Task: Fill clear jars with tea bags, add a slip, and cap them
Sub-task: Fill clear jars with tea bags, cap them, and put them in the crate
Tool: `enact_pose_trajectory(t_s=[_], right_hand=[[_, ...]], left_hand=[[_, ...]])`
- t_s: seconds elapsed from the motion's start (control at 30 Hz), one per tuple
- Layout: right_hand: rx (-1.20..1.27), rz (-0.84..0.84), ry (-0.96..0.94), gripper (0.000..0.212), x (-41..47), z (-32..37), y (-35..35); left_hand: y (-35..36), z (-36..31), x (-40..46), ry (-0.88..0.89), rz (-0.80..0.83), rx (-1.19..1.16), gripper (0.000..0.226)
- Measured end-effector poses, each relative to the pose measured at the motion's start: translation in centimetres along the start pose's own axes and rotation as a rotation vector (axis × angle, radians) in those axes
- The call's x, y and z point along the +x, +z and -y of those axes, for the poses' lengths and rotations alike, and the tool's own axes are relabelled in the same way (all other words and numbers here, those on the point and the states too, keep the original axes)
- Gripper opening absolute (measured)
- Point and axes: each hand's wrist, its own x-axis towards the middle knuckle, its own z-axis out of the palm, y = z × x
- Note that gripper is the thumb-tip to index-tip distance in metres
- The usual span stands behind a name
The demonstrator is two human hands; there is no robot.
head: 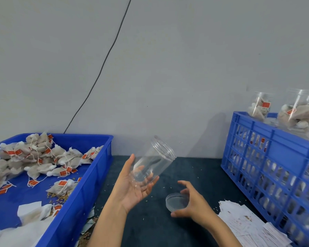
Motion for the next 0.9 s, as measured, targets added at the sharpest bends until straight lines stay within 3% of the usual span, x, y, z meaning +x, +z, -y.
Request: enact_pose_trajectory(t_s=[0.13,0.3,0.5,0.67,0.83,0.9], right_hand=[[-0.196,0.045,-0.049,0.095,-0.6,-0.2,-0.3],[-0.158,0.01,-0.062,0.101,-1.8,1.5,-1.2],[0.555,0.032,-0.188,0.101,-2.5,8.8,-2.7],[0.674,-0.154,-0.176,0.089,-2.2,10.9,-1.3],[0.567,-0.209,-0.11,0.081,-1.8,10.0,0.4],[0.472,-0.181,-0.088,0.078,-1.8,8.8,1.3]], left_hand=[[0.7,0.3,-0.1,-0.017,0.033,-0.018,0.074],[1.7,0.6,-0.8,-0.01,0.028,-0.069,0.074],[2.6,1.4,-0.8,-0.028,0.086,0.014,0.075],[2.2,1.2,-0.6,0.081,0.019,0.38,0.083],[1.5,0.7,-0.9,0.347,-0.146,0.72,0.023],[0.8,0.6,-0.7,0.447,-0.203,1.038,0.024]])
